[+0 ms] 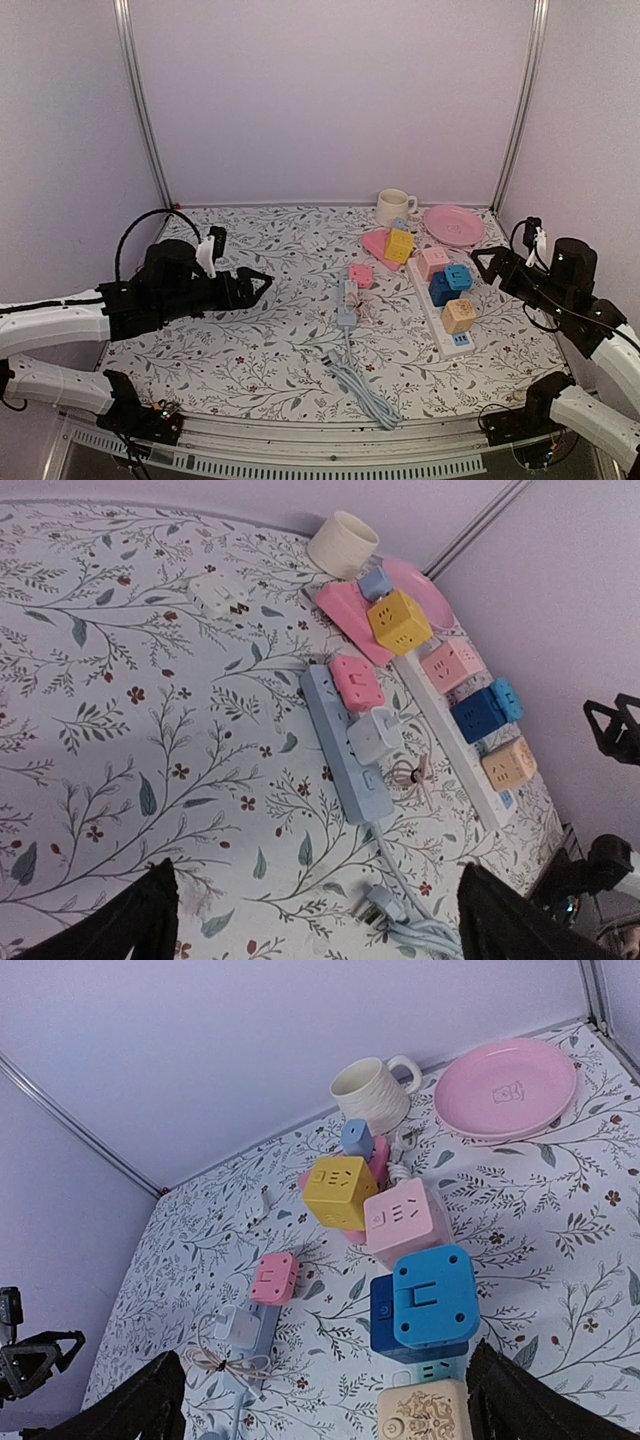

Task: Pull the plug off the socket

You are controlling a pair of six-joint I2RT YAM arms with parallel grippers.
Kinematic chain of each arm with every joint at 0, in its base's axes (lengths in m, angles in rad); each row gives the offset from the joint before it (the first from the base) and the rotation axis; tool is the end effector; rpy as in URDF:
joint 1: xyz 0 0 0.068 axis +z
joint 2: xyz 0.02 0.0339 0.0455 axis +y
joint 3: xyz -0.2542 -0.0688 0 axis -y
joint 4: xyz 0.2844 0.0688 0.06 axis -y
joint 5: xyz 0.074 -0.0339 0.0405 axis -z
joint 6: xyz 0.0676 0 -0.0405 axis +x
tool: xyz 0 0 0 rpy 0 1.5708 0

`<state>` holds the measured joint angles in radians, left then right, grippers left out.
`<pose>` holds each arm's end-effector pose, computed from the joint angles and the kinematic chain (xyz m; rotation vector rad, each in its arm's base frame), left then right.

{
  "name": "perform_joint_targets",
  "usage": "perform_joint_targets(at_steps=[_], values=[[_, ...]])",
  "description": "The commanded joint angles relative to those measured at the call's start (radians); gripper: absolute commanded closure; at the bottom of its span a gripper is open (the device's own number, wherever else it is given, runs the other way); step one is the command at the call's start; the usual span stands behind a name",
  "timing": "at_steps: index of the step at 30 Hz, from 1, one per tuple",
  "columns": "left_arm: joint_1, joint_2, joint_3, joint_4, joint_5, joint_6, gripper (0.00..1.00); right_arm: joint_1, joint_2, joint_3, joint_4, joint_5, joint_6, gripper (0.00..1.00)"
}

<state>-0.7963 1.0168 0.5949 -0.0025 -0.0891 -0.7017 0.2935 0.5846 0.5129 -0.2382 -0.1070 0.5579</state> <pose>0.2135 -0.2096 0.2098 0.0390 2.1021 -0.8551 0.2185 0.0736 0.2502 0.1801 1.9284 0.6776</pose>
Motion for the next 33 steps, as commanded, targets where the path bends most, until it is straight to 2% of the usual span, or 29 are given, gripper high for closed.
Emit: perform_joint_targets(at_steps=[1,6,13,19,22,25,30,33], values=[[-0.149,0.050,-0.021,0.034,-0.183,-0.073,0.03,0.057,-0.013,-0.041,-0.071,0.080,0.043,0.01],[-0.236,0.104,-0.015,0.076,-0.214,-0.100,0.03,0.065,0.093,-0.056,-0.033,0.049,0.039,0.01],[-0.266,0.148,0.005,0.084,-0.201,-0.114,0.03,0.065,0.184,-0.053,0.025,0.090,0.063,0.01],[-0.259,0.089,-0.038,0.100,-0.250,-0.112,0.02,0.065,0.160,-0.130,0.093,0.049,0.095,0.01],[-0.246,0.040,-0.070,0.111,-0.282,-0.097,0.06,0.064,0.162,-0.149,0.105,0.044,0.115,0.01],[-0.229,-0.028,-0.103,0.131,-0.251,-0.052,0.03,0.065,0.165,-0.146,0.101,0.035,0.119,0.01],[-0.218,-0.105,-0.171,0.163,-0.230,-0.068,0.03,0.071,0.207,-0.158,0.142,-0.019,0.133,0.01],[-0.218,-0.101,-0.174,0.161,-0.218,-0.069,0.03,0.145,0.266,-0.144,0.151,0.020,0.136,0.01]])
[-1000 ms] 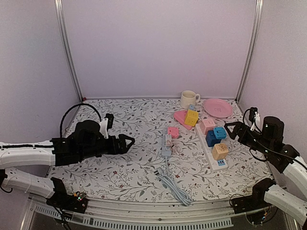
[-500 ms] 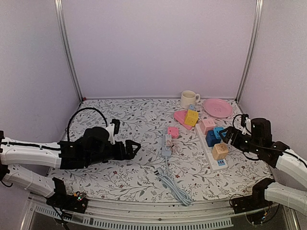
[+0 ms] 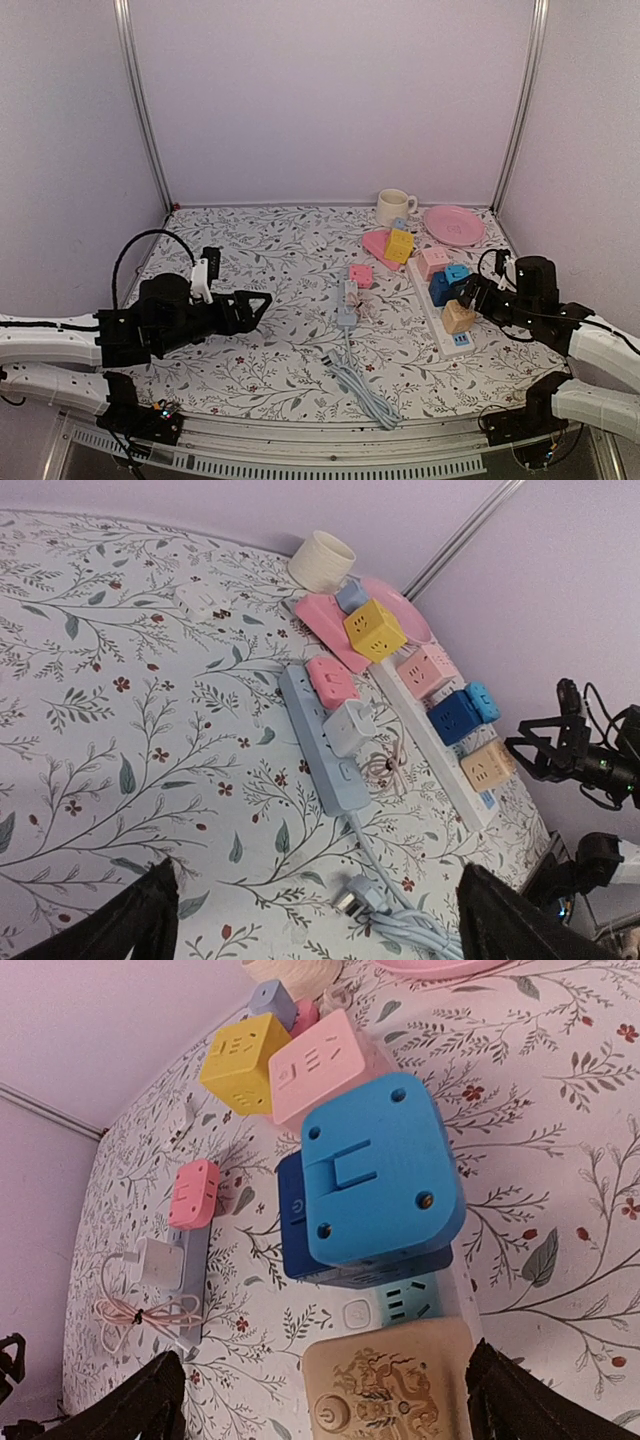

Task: Pull the plug off the socket

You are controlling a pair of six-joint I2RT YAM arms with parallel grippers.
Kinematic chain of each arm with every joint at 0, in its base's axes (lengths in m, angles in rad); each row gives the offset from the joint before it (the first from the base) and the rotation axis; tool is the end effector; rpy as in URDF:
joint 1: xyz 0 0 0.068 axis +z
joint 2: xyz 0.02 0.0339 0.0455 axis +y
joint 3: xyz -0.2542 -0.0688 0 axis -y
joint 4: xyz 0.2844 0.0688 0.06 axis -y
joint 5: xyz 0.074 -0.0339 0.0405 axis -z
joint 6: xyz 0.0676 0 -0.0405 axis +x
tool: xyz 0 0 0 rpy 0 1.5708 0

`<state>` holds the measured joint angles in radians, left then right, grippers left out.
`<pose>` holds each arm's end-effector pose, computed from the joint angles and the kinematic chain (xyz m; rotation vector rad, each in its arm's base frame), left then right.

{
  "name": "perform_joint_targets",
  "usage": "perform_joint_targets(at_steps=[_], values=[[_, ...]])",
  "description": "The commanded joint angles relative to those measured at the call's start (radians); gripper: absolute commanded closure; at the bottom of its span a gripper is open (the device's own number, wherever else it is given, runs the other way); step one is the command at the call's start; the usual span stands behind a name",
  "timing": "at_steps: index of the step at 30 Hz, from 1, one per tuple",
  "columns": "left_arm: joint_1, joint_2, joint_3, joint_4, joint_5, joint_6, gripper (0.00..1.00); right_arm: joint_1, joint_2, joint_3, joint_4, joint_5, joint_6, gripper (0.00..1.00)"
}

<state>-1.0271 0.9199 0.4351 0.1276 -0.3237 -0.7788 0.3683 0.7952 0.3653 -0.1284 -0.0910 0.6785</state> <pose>0.1606 -0.2242 0.1880 0.0228 2.0151 -0.8889 0.2267 0.0941 0.1561 0.2863 2.1926 0.6998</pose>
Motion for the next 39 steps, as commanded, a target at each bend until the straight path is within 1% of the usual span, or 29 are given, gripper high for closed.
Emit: perform_joint_targets(at_steps=[1,4,7,8,11,13,15,19,23,27,31,36,39], values=[[0.012,0.002,-0.013,0.029,0.019,0.007,0.03,0.110,0.074,0.012,0.042,0.036,0.020,0.01],[0.012,0.022,-0.012,0.037,0.029,-0.003,0.03,0.270,0.136,0.055,0.034,0.157,0.052,0.01],[0.011,0.046,-0.007,0.047,0.036,-0.017,0.03,0.421,0.234,0.118,-0.020,0.294,0.087,0.01],[0.013,0.056,-0.005,0.047,0.039,-0.023,0.03,0.454,0.268,0.140,-0.049,0.337,0.094,0.01],[0.010,0.089,-0.001,0.068,0.063,-0.038,0.03,0.477,0.342,0.176,-0.113,0.420,0.120,0.01],[0.007,0.119,0.003,0.096,0.096,-0.041,0.03,0.475,0.364,0.186,-0.156,0.478,0.141,0.01],[0.000,0.156,0.014,0.113,0.111,-0.047,0.03,0.475,0.367,0.188,-0.172,0.502,0.162,0.01],[-0.028,0.243,0.046,0.139,0.117,-0.047,0.03,0.477,0.348,0.190,-0.174,0.494,0.178,0.01],[-0.068,0.355,0.126,0.137,0.104,-0.031,0.04,0.490,0.328,0.200,-0.189,0.497,0.174,0.01],[-0.083,0.483,0.262,0.083,0.064,0.004,0.07,0.512,0.301,0.203,-0.198,0.496,0.181,0.01],[-0.086,0.635,0.445,-0.036,-0.010,0.042,0.10,0.539,0.259,0.218,-0.230,0.515,0.192,0.01],[-0.085,0.846,0.706,-0.184,-0.091,0.077,0.14,0.544,0.176,0.216,-0.259,0.542,0.181,0.01],[-0.082,0.953,0.828,-0.261,-0.131,0.092,0.14,0.543,0.125,0.216,-0.285,0.559,0.171,0.01]])
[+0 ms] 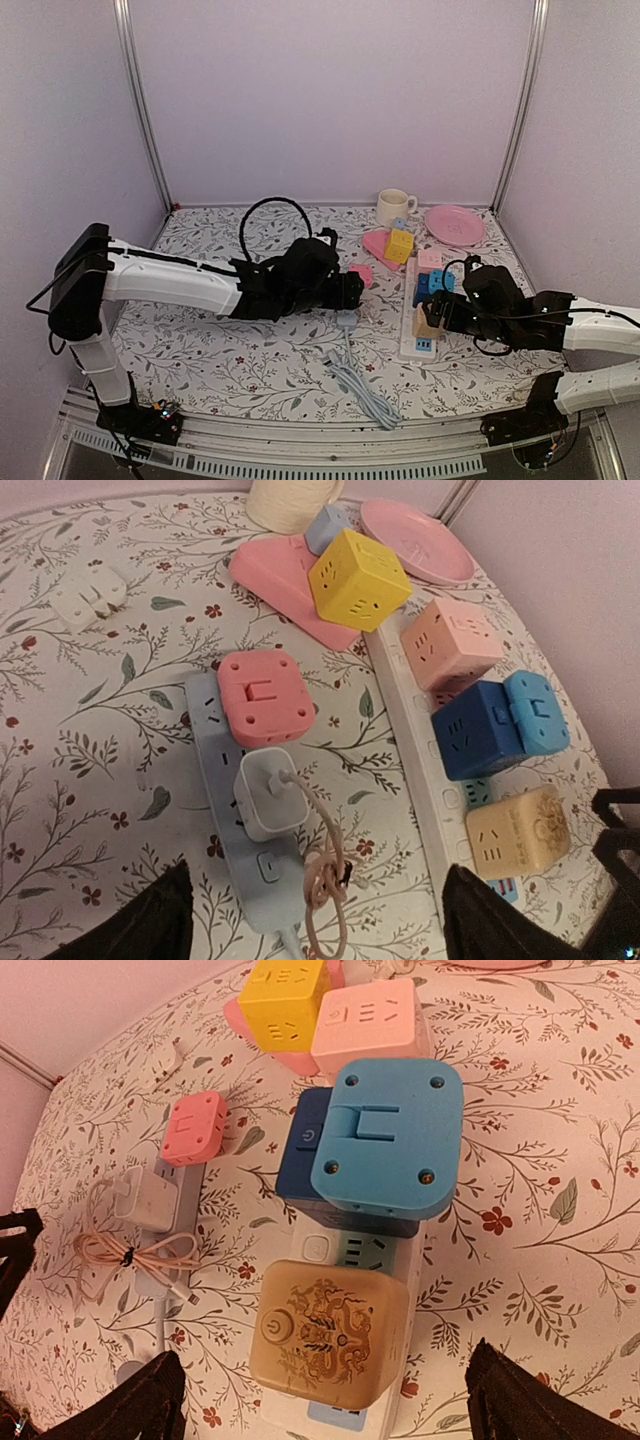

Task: Pull the plug off the socket

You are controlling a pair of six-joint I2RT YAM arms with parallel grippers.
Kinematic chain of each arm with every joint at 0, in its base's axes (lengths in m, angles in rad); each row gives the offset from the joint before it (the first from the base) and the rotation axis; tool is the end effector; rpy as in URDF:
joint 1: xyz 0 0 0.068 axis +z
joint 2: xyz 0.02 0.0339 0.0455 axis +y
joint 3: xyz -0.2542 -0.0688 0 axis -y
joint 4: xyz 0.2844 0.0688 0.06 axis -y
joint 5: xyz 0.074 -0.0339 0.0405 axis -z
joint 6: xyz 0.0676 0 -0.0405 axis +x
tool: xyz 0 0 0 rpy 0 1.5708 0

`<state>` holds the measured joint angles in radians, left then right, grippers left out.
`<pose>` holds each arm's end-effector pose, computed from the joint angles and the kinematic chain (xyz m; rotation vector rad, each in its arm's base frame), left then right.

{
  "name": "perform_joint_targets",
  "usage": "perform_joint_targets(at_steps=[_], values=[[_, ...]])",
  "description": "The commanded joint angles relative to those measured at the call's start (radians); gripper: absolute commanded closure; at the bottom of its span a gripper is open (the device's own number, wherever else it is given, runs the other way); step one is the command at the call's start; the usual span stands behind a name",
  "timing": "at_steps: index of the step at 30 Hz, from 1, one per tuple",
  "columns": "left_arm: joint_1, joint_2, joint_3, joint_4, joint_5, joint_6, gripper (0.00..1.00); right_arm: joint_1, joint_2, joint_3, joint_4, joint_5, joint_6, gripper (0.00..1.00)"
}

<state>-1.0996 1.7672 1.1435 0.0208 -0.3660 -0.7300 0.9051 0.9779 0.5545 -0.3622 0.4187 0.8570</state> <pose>0.2251 -0.3886 0.1677 0.1934 2.1969 -0.6665 0.1809 0.1858 0.1662 0.1470 2.3052 0.4239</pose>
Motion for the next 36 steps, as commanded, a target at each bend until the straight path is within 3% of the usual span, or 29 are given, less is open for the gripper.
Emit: perform_joint_targets(at_steps=[1,6,14,18,21,27,32,36], values=[[-0.008,0.139,0.158,-0.178,-0.100,0.043,0.14,0.007,-0.075,0.029,-0.056,0.048,-0.009,0.01],[0.011,0.284,0.297,-0.268,-0.140,0.046,0.16,0.006,-0.135,0.028,-0.071,0.032,-0.007,0.01],[0.039,0.394,0.393,-0.268,-0.108,0.081,0.27,0.007,-0.138,0.034,-0.075,0.026,-0.003,0.01],[0.067,0.428,0.427,-0.265,-0.071,0.098,0.42,0.007,-0.134,0.043,-0.075,0.012,-0.005,0.01],[0.091,0.419,0.420,-0.243,-0.039,0.098,0.60,0.007,-0.152,0.049,-0.074,-0.004,-0.007,0.01],[0.109,0.325,0.299,-0.127,0.038,0.122,0.99,0.008,-0.172,0.051,-0.007,-0.078,-0.034,0.01],[0.110,0.133,0.098,0.060,0.121,0.124,1.00,0.036,-0.077,0.054,0.126,-0.142,-0.042,0.01],[0.107,-0.038,-0.090,0.230,0.176,0.108,1.00,0.116,0.051,0.128,0.173,-0.105,-0.042,0.01]])
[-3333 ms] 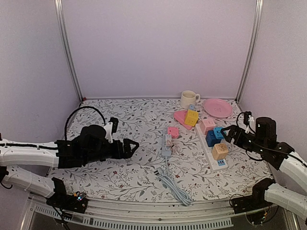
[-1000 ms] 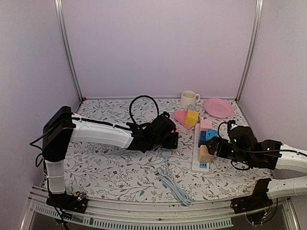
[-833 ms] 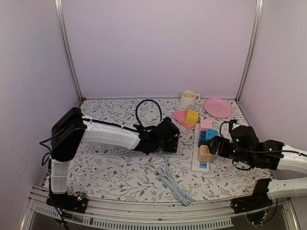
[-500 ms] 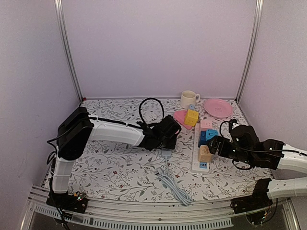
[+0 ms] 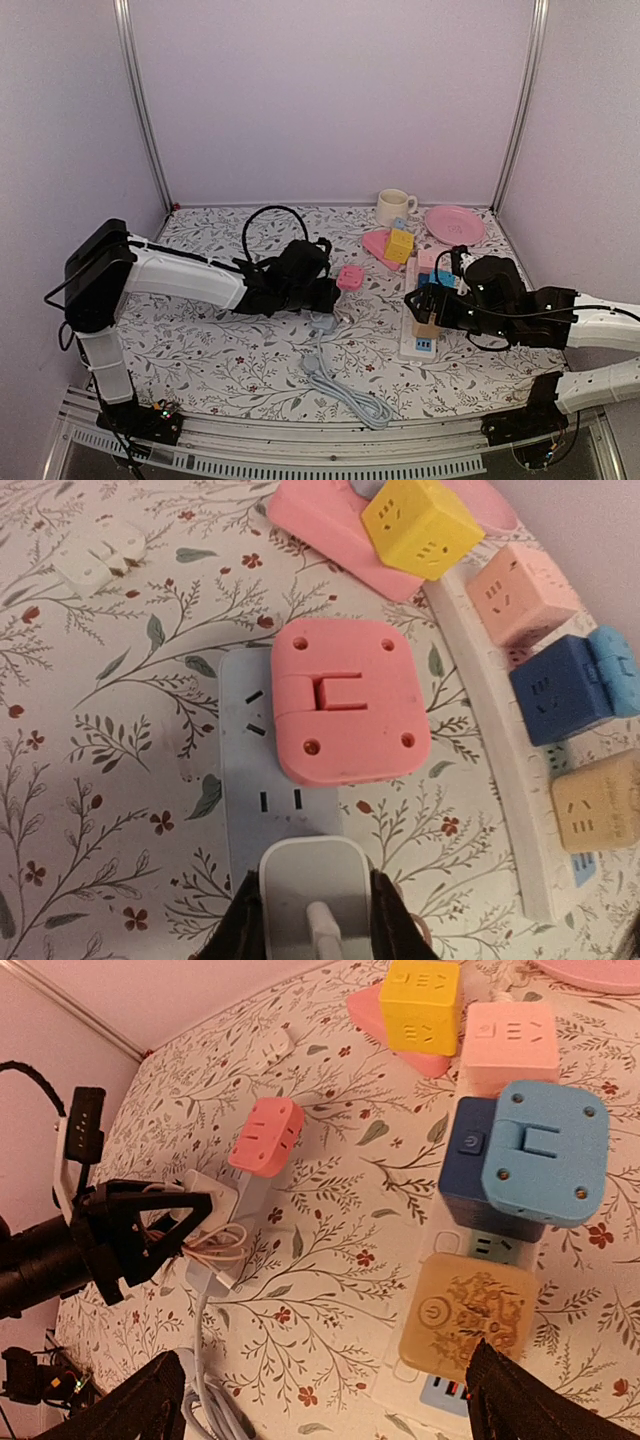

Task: Pull the plug off the socket

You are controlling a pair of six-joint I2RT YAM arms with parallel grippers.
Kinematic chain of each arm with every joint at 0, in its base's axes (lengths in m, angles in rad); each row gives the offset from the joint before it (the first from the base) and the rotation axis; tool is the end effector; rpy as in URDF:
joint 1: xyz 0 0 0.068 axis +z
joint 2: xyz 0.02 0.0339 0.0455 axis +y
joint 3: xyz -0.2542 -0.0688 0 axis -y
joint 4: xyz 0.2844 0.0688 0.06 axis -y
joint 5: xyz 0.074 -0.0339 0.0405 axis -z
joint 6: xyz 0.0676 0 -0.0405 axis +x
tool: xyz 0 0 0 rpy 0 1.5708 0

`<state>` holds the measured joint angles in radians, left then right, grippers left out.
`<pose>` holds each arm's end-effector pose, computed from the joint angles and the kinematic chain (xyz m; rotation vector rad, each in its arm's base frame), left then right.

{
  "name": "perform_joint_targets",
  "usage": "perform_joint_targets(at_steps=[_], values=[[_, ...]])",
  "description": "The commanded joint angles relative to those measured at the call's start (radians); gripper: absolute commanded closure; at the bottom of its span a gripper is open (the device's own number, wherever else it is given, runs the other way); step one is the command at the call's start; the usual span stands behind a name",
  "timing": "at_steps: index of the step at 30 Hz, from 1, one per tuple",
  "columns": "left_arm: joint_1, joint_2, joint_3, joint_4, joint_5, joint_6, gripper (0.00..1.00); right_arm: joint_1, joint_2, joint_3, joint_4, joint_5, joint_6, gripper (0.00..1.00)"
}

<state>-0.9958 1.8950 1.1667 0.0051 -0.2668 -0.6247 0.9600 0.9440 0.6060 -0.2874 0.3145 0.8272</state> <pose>0.2638 -0.3743 0.1178 0.2899 2.3053 -0.5435 0.1727 0.2102 0.2007 0.0325 2.2416 0.6685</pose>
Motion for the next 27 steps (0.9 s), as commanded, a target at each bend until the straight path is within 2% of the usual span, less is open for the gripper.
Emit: perform_joint_targets(at_steps=[1,6,10,15,24,27], values=[[0.005,-0.202,-0.158,0.295,0.096,0.000,1.00,0.078,0.117,0.097,0.113,0.005,-0.015,0.01],[-0.011,-0.352,-0.369,0.540,0.214,-0.024,1.00,0.097,0.208,0.109,0.280,-0.076,-0.010,0.01],[-0.058,-0.418,-0.446,0.620,0.230,-0.015,1.00,0.098,0.215,0.077,0.400,-0.094,0.023,0.01],[-0.139,-0.435,-0.475,0.673,0.198,0.033,1.00,0.098,0.193,0.028,0.492,-0.085,0.061,0.01],[-0.253,-0.373,-0.441,0.722,0.129,0.118,1.00,0.098,0.101,-0.059,0.511,0.011,0.114,0.01],[-0.272,-0.352,-0.415,0.714,0.108,0.137,1.00,0.098,0.092,-0.073,0.526,-0.013,0.129,0.12]])
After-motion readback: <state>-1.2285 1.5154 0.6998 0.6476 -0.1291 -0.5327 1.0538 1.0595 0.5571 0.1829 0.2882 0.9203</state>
